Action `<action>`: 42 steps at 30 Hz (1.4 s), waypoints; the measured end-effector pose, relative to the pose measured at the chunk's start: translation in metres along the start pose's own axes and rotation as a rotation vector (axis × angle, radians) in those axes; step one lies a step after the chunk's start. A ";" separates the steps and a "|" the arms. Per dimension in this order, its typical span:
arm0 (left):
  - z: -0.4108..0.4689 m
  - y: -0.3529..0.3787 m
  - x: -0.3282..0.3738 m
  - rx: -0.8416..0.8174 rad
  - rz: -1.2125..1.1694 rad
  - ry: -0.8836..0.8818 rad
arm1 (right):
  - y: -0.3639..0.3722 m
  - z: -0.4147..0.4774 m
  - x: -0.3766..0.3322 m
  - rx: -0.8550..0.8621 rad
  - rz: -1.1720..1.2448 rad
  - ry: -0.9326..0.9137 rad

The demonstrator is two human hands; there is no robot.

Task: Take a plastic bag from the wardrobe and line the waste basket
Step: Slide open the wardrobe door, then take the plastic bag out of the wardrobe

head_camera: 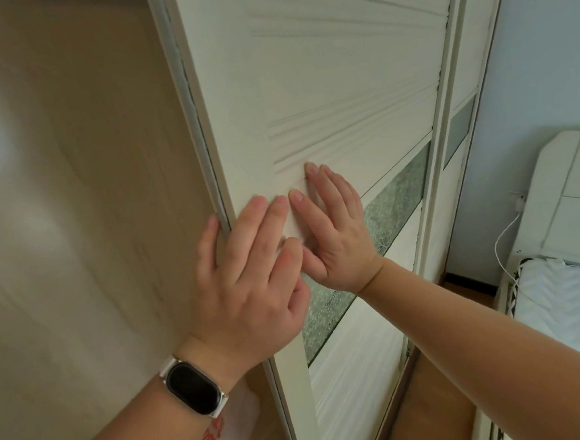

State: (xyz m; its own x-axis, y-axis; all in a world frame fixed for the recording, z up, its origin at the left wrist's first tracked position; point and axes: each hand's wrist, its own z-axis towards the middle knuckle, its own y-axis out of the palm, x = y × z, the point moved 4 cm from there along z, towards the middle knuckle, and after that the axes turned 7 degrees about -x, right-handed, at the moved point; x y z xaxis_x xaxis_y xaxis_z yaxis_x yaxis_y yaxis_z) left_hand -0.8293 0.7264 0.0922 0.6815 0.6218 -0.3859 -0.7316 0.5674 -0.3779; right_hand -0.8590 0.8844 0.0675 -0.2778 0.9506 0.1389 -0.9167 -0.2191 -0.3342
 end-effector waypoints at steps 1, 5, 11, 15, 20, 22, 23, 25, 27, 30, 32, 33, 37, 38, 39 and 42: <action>0.002 0.003 0.001 -0.001 0.000 0.004 | -0.002 0.000 0.003 -0.016 0.002 0.003; 0.009 0.014 0.004 -0.010 -0.020 0.020 | -0.007 -0.001 0.012 -0.072 0.005 0.034; 0.016 0.024 0.008 0.009 -0.067 0.039 | -0.013 -0.005 0.021 -0.185 -0.027 0.085; 0.017 0.024 0.009 -0.072 -0.116 0.077 | -0.022 -0.008 0.017 -0.210 -0.061 0.133; -0.008 0.010 0.000 -0.223 -0.282 0.229 | -0.039 -0.013 -0.005 -0.255 -0.129 0.218; -0.028 0.001 -0.008 -0.281 -0.369 0.284 | -0.045 -0.022 -0.021 -0.282 -0.145 0.252; -0.038 -0.002 -0.012 -0.311 -0.404 0.291 | -0.049 -0.028 -0.029 -0.294 -0.144 0.272; -0.062 -0.006 -0.025 -0.376 -0.440 0.265 | -0.054 -0.039 -0.050 -0.326 -0.135 0.301; -0.089 -0.009 -0.038 -0.447 -0.451 0.207 | -0.058 -0.049 -0.074 -0.361 -0.130 0.310; -0.130 -0.016 -0.055 -0.544 -0.452 0.113 | -0.058 -0.062 -0.118 -0.434 -0.133 0.270; -0.156 -0.022 -0.065 -0.599 -0.433 0.063 | -0.053 -0.069 -0.149 -0.507 -0.126 0.235; -0.170 -0.026 -0.070 -0.624 -0.425 0.037 | -0.048 -0.073 -0.163 -0.553 -0.123 0.223; -0.224 -0.040 -0.086 -0.695 -0.411 -0.079 | -0.018 -0.090 -0.206 -0.777 -0.106 0.196; -0.237 -0.043 -0.090 -0.710 -0.404 -0.105 | -0.009 -0.096 -0.214 -0.826 -0.099 0.193; -0.251 -0.045 -0.095 -0.727 -0.396 -0.131 | 0.001 -0.101 -0.221 -0.871 -0.089 0.189; -0.292 -0.049 -0.109 -0.786 -0.368 -0.210 | 0.031 -0.114 -0.239 -0.979 -0.068 0.170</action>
State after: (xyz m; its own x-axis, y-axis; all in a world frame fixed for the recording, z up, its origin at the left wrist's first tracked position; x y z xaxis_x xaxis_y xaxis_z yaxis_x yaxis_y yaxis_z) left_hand -0.8627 0.4732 -0.0927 0.7976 0.6031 0.0069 -0.1919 0.2647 -0.9451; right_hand -0.7884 0.6754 -0.0826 -0.1188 0.9900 0.0763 -0.2666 0.0422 -0.9629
